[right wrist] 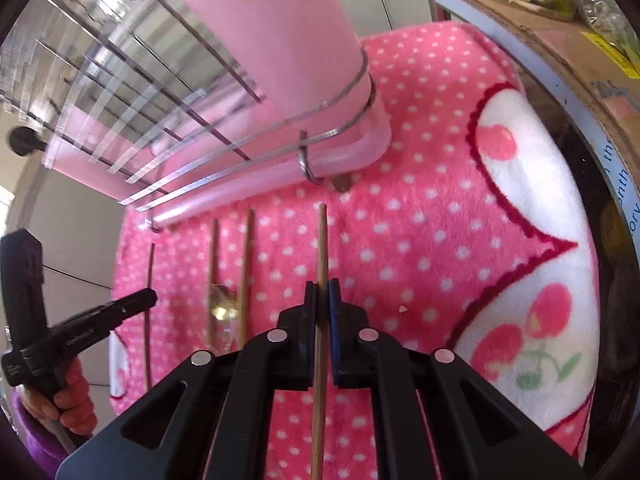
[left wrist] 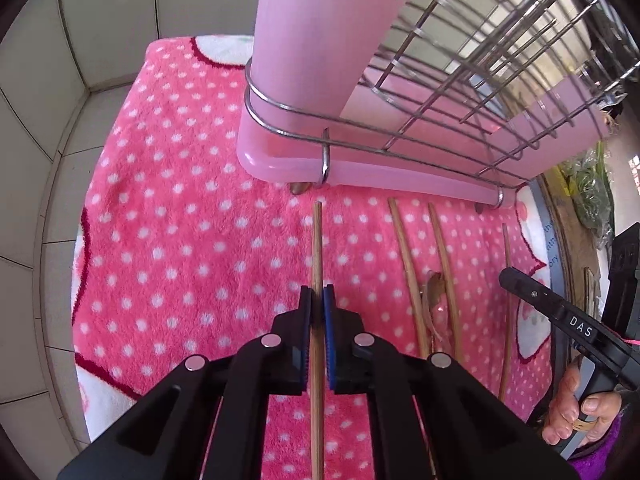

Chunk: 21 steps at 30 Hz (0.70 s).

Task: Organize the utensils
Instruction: 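Grasp a wooden chopstick with the left tool while the right tool grasps another, then lift both wooden chopsticks up, lower them into the pink cup, open both tools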

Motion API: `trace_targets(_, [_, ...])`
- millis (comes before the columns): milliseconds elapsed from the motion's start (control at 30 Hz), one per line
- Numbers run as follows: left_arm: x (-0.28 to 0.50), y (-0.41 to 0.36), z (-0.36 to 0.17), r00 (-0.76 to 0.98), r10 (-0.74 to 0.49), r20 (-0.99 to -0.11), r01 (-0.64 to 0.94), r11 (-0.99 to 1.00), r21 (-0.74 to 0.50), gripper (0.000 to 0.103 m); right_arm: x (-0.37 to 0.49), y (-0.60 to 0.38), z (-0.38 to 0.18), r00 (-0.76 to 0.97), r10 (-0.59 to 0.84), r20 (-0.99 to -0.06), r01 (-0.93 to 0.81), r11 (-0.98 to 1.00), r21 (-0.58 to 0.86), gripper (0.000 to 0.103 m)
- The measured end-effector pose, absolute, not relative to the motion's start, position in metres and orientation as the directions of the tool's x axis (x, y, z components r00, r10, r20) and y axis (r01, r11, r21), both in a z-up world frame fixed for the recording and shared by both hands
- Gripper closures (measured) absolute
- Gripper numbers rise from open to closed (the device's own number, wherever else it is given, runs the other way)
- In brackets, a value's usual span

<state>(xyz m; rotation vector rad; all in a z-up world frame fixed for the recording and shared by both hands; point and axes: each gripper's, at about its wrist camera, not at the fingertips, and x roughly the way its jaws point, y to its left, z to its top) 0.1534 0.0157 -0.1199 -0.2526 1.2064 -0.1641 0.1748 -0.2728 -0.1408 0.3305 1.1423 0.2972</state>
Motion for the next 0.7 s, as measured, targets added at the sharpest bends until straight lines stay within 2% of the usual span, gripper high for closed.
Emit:
trace_targets(233, [0.115,0.02,-0.068,0.584,-0.208,-0.784,0.035,0.972,-0.232,0.098,0.138,-0.292,-0.089,0.542,0.447,-0.711,-0.145,0.884,0.444,0.097])
trace_targets(500, [0.077,0.048,-0.019,0.759,-0.233,-0.608,0.03,0.945,-0.325,0.098,0.106,-0.309,-0.044,0.687,0.41,-0.601,-0.182,0.897,0.404,0.097])
trace_targets(700, [0.066,0.055,0.011,0.815,-0.23,-0.532,0.034,0.935,-0.352,0.098,0.094,-0.312,-0.016,0.761,0.388,-0.52,-0.201,0.903,0.379,0.097])
